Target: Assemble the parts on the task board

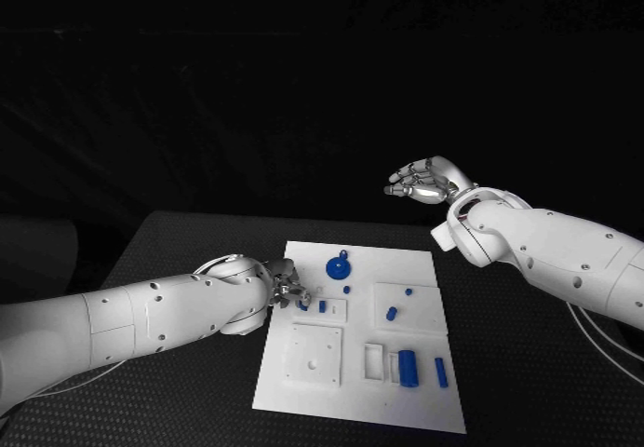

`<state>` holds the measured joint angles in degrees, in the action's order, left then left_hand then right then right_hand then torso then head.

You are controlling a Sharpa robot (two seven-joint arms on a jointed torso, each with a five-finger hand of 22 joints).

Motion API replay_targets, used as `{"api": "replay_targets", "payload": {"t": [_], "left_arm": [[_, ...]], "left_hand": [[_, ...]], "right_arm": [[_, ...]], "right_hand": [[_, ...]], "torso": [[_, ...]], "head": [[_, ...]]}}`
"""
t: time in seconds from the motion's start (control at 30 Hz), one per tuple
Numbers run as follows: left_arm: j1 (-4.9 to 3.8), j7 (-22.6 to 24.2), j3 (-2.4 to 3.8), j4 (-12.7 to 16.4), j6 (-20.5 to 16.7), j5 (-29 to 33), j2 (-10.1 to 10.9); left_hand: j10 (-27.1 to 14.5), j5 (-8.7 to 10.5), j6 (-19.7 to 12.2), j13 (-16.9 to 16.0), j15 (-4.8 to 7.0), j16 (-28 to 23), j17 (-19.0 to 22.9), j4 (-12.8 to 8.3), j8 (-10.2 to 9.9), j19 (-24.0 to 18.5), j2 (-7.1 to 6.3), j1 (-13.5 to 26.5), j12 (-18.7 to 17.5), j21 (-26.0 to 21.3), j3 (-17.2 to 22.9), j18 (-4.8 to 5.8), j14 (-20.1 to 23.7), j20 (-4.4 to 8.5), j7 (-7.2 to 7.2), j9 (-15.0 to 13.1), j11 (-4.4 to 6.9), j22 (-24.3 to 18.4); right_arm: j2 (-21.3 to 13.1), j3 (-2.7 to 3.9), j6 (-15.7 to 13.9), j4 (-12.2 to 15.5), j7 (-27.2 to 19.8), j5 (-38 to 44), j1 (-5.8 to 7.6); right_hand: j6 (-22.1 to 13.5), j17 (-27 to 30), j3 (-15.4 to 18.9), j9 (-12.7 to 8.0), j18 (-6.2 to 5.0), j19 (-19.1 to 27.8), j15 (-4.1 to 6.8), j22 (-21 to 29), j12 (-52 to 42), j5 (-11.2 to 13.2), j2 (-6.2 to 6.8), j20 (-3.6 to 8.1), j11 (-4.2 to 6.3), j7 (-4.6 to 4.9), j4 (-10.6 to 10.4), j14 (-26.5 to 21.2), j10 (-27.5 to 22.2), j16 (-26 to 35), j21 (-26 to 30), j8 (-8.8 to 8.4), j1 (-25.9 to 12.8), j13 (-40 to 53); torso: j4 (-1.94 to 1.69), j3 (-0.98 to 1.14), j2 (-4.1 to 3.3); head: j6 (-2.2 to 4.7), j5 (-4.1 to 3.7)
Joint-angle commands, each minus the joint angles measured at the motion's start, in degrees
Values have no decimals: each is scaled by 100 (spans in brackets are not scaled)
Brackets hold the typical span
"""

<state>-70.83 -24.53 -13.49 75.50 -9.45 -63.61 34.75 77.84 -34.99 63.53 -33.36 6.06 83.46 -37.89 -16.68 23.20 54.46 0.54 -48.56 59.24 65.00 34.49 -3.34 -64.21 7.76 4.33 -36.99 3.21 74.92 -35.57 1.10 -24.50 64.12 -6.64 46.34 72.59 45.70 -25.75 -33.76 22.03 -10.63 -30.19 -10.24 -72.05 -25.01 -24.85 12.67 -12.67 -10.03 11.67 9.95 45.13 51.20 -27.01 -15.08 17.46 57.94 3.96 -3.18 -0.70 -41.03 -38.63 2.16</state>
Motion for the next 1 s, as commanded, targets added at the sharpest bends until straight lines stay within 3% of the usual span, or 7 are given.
{"api": "replay_targets", "payload": {"t": [0.03, 1.0], "left_arm": [[48, -6, -30, 36, 296, -94, -65], [48, -59, -28, -6, 430, -276, -155]], "left_hand": [[338, -29, 849, -24, 444, 40, -14, 5, 490, 44, 14, -104, 76, 37, 48, -99, -444, 713, -600, -759, 420, 91], [314, -21, 845, -61, 435, 72, -24, 19, 591, 61, 82, -73, 195, 65, 50, -102, -461, 712, -618, -798, 436, 87]], "right_arm": [[-1, 1, 50, 4, -32, 10, -2], [-8, 1, 54, 9, -33, 10, -2]], "right_hand": [[-54, 7, 9, -6, 49, 27, -11, -10, 32, -25, -17, 1, -3, 56, -14, -38, -20, -8, 19, 36, -12, -1], [-56, 11, 8, -8, 48, 25, -11, -19, 33, -40, -19, 2, -2, 56, -18, -41, -20, -11, 30, 39, -11, 0]], "torso": [[0, -3, -1], [-5, -7, 1]], "head": [[7, 6], [-18, -7]]}}
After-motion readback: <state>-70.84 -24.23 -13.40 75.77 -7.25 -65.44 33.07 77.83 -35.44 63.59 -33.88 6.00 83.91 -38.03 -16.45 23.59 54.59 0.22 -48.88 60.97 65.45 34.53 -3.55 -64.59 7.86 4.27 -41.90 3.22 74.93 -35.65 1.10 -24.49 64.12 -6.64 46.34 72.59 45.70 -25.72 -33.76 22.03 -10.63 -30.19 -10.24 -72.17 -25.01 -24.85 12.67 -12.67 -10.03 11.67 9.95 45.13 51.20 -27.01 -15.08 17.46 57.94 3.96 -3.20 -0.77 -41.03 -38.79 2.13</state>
